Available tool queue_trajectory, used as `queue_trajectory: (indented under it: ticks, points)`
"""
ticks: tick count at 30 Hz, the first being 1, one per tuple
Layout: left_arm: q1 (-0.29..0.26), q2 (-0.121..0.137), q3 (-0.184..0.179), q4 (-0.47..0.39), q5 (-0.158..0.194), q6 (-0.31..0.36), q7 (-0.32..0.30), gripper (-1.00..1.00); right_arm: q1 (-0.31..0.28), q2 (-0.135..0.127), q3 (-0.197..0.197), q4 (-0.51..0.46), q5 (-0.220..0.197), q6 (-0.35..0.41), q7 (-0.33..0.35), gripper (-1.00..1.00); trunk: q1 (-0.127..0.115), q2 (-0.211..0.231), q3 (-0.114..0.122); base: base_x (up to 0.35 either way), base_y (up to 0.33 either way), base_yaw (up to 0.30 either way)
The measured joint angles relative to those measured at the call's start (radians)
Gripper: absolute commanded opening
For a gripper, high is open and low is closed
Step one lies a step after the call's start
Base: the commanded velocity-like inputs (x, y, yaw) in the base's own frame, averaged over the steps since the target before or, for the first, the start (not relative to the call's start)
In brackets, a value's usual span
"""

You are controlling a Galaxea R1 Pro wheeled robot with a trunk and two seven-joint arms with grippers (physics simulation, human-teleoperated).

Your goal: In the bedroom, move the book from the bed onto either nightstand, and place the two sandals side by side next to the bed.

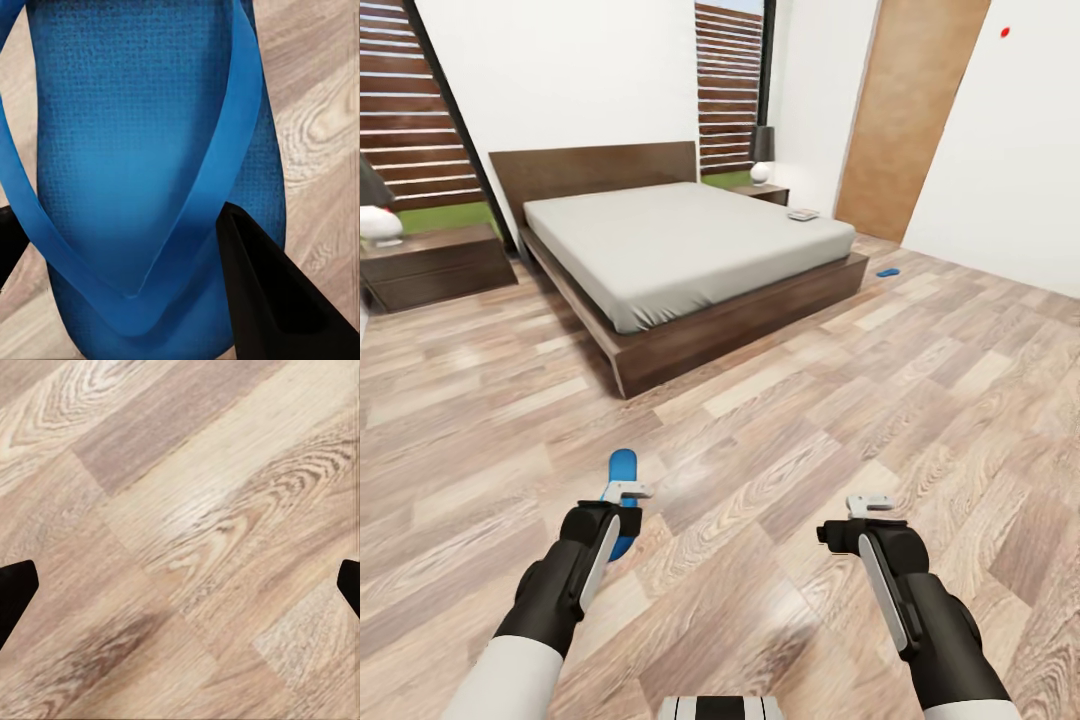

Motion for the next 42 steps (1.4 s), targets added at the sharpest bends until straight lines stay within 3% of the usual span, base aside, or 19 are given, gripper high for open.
queue_trajectory:
  ticks: [19, 26, 42]
  points:
    - [0.0, -0.001, -0.003, 0.0, 0.0, -0.001, 0.0, -1.0, 0.0, 0.001, 0.0, -0.001, 0.0, 0.0, 0.0, 1.0, 0.0, 0.0, -0.014, 0.325, 0.0, -0.226]
    - [0.0, 0.0, -0.038, 0.0, 0.0, -0.001, 0.003, -1.0, 0.0, 0.001, 0.0, 0.0, 0.0, 0.0, -0.001, 1.0, 0.0, 0.0, -0.014, 0.325, 0.0, -0.283]
    - [0.0, 0.0, -0.04, 0.0, -0.001, -0.001, 0.003, -1.0, 0.0, 0.001, 0.0, 0.001, 0.0, 0.0, -0.001, 1.0, 0.0, 0.0, -0.014, 0.325, 0.0, -0.285]
